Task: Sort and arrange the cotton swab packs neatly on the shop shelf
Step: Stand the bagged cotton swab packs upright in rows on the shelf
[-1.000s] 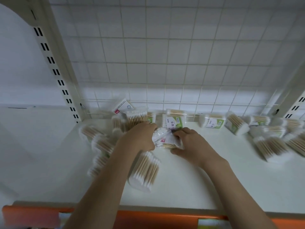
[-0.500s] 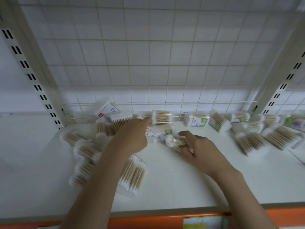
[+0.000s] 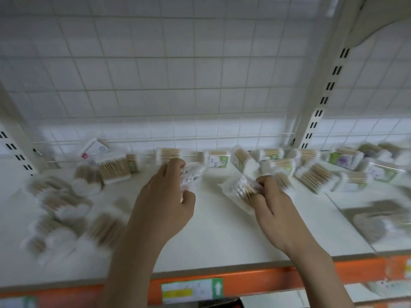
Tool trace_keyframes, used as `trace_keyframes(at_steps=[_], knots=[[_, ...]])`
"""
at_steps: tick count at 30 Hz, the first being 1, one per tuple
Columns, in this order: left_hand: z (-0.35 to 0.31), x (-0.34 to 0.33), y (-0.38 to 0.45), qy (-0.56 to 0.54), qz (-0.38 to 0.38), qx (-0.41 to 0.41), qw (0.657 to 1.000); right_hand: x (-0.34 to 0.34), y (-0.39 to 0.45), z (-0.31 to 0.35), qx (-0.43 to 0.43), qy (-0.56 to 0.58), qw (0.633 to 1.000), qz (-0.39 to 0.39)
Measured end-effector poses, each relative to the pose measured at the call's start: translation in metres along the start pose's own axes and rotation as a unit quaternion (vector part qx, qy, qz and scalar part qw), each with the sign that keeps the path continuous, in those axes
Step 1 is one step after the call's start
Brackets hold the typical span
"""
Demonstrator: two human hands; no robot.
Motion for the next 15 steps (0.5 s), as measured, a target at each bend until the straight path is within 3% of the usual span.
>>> trace_keyframes(at_steps=[8,15], knots=[[-0.104,-0.063,-0.025,-0.012,0.01,-0.004,1.0,0.082,-0.024,-0.067,0.065,-0.076,0.995,-0.023],[-0.155,-0.094,-0.044,-0.04,0.007,0.012,0.999,0.13,-0.037,-0.102,0.064,-0.082,0.994,-0.037]])
Point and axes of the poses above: each hand's wrist, its own y-axis towards the middle knuckle, its own x-axis out of the back of the hand, z = x × y, the point moved 5 cm from there along y, towards the middle knuckle, and after that the axes turned 11 degrees about -y, right-handed, at the moved point
